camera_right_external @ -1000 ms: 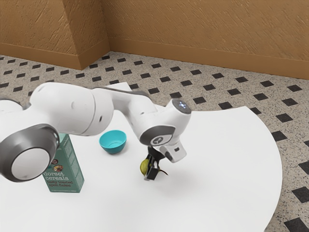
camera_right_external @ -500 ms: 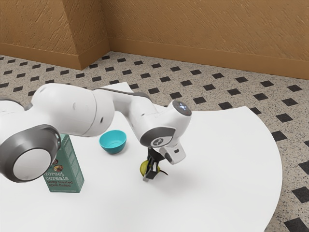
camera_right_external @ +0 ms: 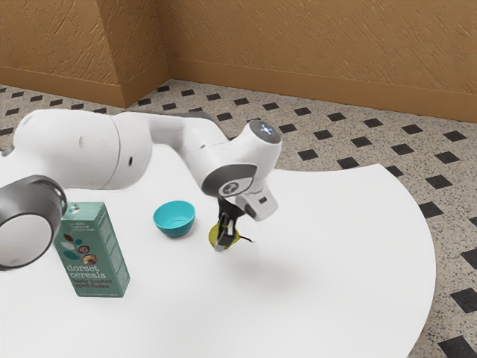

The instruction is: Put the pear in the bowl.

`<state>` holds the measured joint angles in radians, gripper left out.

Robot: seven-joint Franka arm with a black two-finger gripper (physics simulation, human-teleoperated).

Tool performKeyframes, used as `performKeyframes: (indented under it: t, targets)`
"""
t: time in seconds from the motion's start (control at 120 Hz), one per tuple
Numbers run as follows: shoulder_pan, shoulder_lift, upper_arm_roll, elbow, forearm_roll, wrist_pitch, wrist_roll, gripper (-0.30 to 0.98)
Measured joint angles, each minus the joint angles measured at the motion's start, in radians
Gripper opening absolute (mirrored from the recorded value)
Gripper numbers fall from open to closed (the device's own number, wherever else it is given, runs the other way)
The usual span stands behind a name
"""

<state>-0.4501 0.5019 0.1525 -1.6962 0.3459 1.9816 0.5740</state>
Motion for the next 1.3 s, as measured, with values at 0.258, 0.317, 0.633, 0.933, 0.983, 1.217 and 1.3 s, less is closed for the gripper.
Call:
performKeyframes:
  t: [0.258, 0.317, 0.633, 0.933, 0.983, 1.217, 1.3]
  targets:
    - [0.152, -0.108, 0.010, 0.000, -0.001, 0.016, -0.004, -0.08]
    - [0.181, -0.115, 0.009, 0.000, -0.001, 0.024, -0.006, -0.13]
    - [0.268, -0.108, 0.010, -0.007, -0.027, 0.077, -0.004, -0.17]
    - [0.294, -0.091, 0.010, -0.042, -0.056, 0.128, 0.002, -0.12]
    - [0.295, -0.090, 0.011, -0.044, -0.066, 0.127, 0.008, -0.05]
    - [0.288, -0.118, 0.012, -0.043, -0.111, 0.109, 0.049, 0.41]
    - [0.270, -0.220, 0.013, -0.041, -0.153, 0.074, 0.045, 0.50]
